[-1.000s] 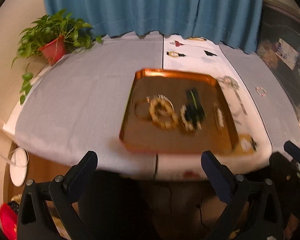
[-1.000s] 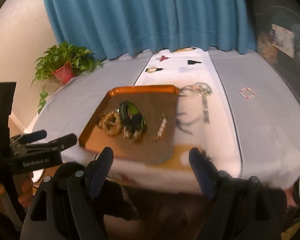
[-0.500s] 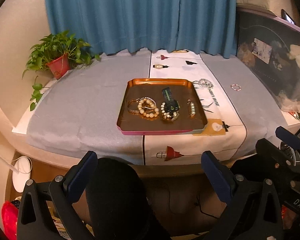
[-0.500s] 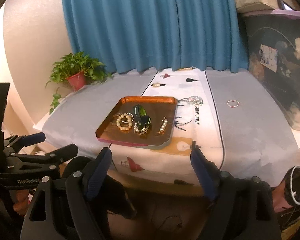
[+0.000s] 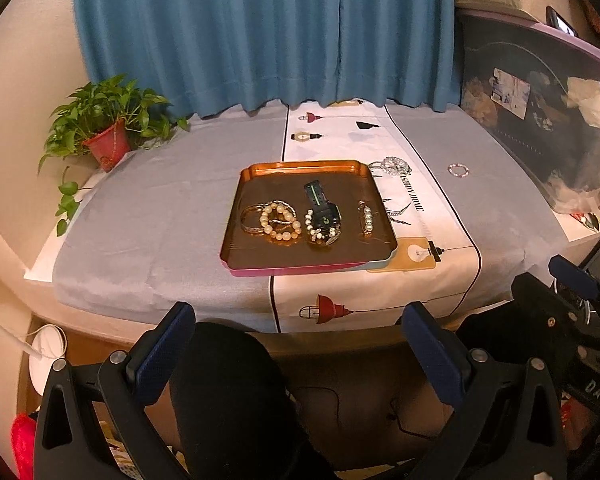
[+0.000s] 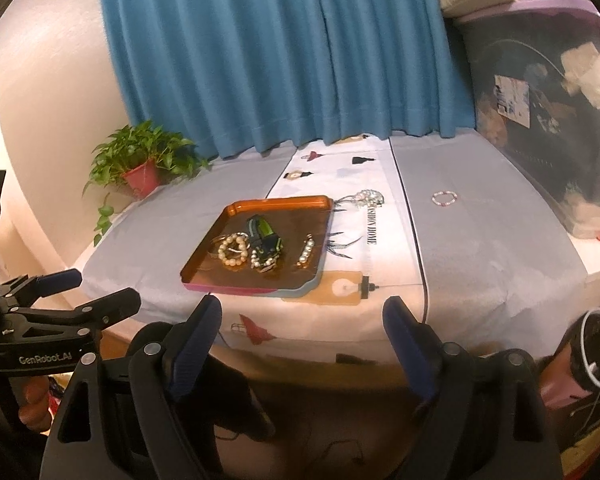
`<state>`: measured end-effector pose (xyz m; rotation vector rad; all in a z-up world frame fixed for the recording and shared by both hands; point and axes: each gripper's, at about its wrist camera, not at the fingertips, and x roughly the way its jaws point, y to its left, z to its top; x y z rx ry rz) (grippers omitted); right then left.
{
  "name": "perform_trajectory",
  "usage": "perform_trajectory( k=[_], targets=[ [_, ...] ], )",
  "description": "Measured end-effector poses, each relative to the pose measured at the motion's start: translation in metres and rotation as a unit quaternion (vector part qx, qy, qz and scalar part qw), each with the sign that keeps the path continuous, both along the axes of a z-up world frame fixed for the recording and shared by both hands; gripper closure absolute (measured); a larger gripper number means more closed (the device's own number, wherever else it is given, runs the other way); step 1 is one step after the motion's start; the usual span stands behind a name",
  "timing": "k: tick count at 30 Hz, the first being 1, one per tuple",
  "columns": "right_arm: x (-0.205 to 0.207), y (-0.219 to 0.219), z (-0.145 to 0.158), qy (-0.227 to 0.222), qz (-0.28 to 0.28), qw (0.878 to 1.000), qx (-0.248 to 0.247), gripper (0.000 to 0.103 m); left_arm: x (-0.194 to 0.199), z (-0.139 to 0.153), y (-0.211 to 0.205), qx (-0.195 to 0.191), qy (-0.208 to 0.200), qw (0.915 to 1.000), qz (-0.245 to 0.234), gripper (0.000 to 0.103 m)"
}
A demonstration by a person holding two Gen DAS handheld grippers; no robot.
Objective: Organize jewelry
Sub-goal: 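Lift both open tools away from the tray, then grasp a pink-green beaded bracelet with the right tool while the left tool grasps a green-beaded bracelet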
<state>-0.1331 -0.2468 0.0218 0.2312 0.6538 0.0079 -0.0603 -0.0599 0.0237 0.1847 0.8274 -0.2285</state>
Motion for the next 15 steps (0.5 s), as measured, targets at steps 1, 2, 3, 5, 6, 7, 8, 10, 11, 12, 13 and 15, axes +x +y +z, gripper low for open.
perform_trajectory(
  k=[1, 2, 3, 5, 6, 7, 8, 10, 11, 12, 13, 15],
  targets=[
    [0.003, -0.003, -0.002, 0.002, -0.004, 1.0, 0.003, 0.02, 0.004, 0.0, -0.004, 0.002, 0.001, 1.0, -0.003, 0.001],
    [0.007, -0.01, -0.004, 0.006, -0.012, 1.0, 0.007, 0.02, 0.007, -0.001, -0.006, 0.003, 0.003, 1.0, -0.005, 0.001],
    [0.01, -0.015, -0.007, 0.008, -0.017, 1.0, 0.01, 0.02, 0.012, -0.001, -0.012, 0.005, 0.005, 0.9999, -0.009, 0.001],
    [0.019, -0.032, -0.013, 0.016, -0.036, 0.999, 0.015, 0.02, 0.023, -0.001, -0.024, 0.008, 0.009, 0.9997, -0.021, 0.001],
    [0.024, -0.04, -0.016, 0.018, -0.045, 0.999, 0.016, 0.02, 0.031, -0.001, -0.032, 0.009, 0.012, 0.9995, -0.029, 0.001],
    [0.029, -0.048, -0.019, 0.021, -0.053, 0.998, 0.016, 0.02, 0.041, -0.002, -0.042, 0.01, 0.018, 0.9991, -0.038, 0.001],
    [0.038, -0.061, -0.023, 0.025, -0.068, 0.997, 0.017, 0.02, 0.048, -0.002, -0.049, 0.009, 0.022, 0.9987, -0.045, 0.001],
    [0.053, -0.083, -0.032, 0.031, -0.091, 0.995, 0.024, 0.02, 0.067, -0.002, -0.066, 0.004, 0.032, 0.9978, -0.058, 0.001],
    [0.062, -0.096, -0.037, 0.035, -0.103, 0.994, 0.028, 0.02, 0.077, -0.002, -0.076, -0.001, 0.037, 0.9974, -0.061, 0.001],
    [0.069, -0.105, -0.04, 0.037, -0.112, 0.993, 0.029, 0.02, 0.088, -0.002, -0.085, -0.009, 0.04, 0.9967, -0.07, 0.001],
    [0.078, -0.116, -0.045, 0.04, -0.123, 0.991, 0.03, 0.02, 0.097, -0.002, -0.094, -0.014, 0.042, 0.9961, -0.076, 0.001],
    [0.099, -0.136, -0.054, 0.048, -0.139, 0.989, 0.03, 0.02, 0.119, -0.003, -0.114, -0.021, 0.048, 0.9947, -0.088, 0.001]
  ],
)
